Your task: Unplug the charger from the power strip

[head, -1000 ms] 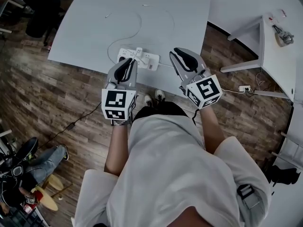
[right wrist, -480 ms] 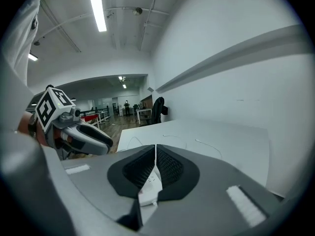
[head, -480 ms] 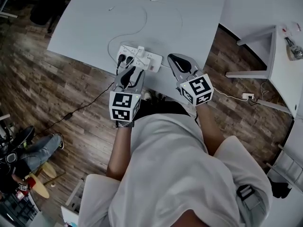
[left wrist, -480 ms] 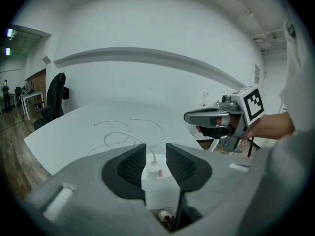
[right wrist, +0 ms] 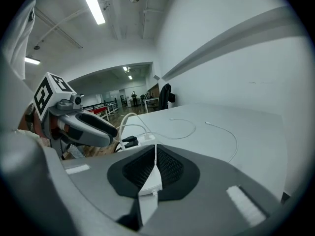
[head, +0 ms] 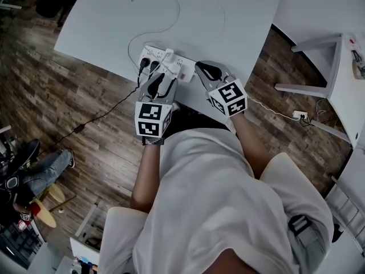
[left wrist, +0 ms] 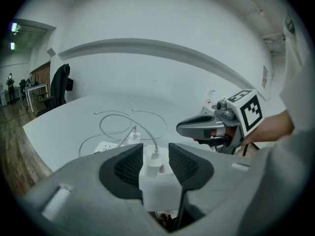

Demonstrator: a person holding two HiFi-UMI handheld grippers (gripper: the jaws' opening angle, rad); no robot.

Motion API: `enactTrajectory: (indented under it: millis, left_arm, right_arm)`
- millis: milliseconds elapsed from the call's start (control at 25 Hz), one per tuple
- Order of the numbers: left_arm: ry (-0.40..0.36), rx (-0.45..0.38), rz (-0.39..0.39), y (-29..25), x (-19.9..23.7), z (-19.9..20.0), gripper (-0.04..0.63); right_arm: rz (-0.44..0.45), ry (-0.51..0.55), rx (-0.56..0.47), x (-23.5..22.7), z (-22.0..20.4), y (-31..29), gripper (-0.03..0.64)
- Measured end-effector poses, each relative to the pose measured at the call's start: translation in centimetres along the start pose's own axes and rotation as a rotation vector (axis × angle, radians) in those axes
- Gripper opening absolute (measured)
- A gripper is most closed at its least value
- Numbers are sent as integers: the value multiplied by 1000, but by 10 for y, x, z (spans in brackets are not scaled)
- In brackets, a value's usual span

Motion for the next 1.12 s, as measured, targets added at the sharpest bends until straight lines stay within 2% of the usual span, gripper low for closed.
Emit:
enactTrajectory:
  millis: [360,520,640,960,1120]
  left_arm:
    - [2,71,9,-24,5,-22,170]
    - [56,72,4,-32,6,-27,172]
    - [58,83,9,-39,7,-30,172]
    - [51,131,2,-53,8,-41,172]
    - [53,155,28,-57,9,-48,170]
  right_arm:
    - [79,6,153,-7,-49,-30,20]
    - [73,16,204,-11,-63,-36,20]
    - [61,18,236,-15,-71,-38,18]
    - [52,-7,249,-15,-72,-40,9]
    - [47,-51,235,-17,-73,-40,3]
Point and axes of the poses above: the fingertips, and each gripper's own axes: y backward along the fingers, x to its left, z out of its top, the point moved 6 cm from there along y, backward along the fingers, and after that the axes turned 12 degrees about -x, right-handed, at the moved point
